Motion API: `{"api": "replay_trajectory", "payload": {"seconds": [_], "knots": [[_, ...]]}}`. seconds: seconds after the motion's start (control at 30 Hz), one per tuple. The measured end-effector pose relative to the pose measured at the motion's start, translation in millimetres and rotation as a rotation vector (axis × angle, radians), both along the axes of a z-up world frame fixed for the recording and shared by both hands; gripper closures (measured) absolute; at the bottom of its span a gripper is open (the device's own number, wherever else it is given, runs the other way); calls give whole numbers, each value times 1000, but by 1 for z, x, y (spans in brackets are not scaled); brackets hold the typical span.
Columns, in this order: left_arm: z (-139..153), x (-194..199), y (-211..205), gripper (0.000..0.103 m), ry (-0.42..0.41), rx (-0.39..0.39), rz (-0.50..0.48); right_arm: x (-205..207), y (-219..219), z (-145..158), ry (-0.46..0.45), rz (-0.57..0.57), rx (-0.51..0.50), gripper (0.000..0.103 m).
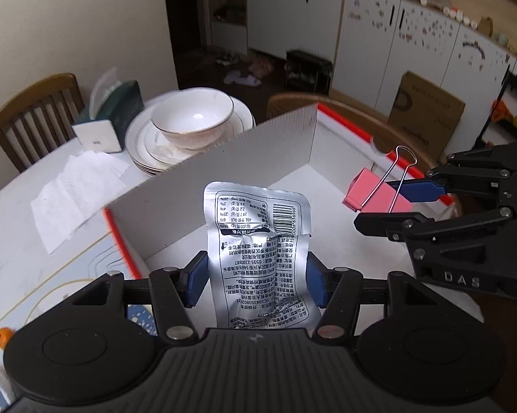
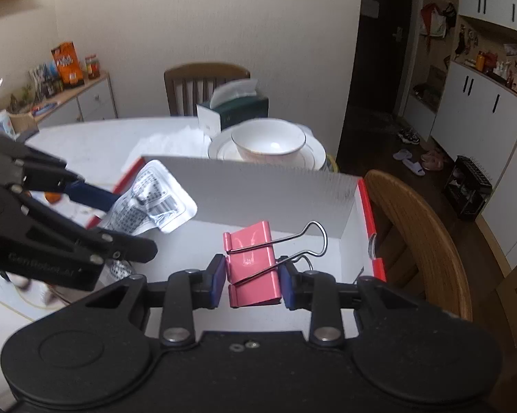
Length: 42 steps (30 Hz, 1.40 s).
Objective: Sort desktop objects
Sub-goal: 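Carry the sachet and clip into the red box and open both tools, then withdraw both tools from the box back over the table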
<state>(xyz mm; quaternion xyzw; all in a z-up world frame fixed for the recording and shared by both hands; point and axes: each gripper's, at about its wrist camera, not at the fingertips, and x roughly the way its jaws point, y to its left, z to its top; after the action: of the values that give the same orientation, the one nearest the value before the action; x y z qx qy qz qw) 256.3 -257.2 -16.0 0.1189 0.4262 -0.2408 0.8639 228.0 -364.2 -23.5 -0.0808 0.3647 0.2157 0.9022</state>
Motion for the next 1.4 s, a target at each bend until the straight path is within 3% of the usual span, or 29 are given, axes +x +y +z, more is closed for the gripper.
{"api": "replay_trajectory", "payload": {"seconds": [0.53, 0.97, 1.17, 1.4], "knots": [[-67, 63, -27, 46, 216, 130, -22, 52, 2, -57, 228, 97, -152, 72], [-90, 77, -32, 45, 342, 182, -18, 56, 7, -75, 332, 124, -222, 72], [-86, 72, -31, 44, 331, 174, -17, 54, 8, -75, 340, 126, -222, 69], [-64, 59, -17, 40, 287, 99, -7, 48, 0, -62, 301, 133, -191, 61]]}}
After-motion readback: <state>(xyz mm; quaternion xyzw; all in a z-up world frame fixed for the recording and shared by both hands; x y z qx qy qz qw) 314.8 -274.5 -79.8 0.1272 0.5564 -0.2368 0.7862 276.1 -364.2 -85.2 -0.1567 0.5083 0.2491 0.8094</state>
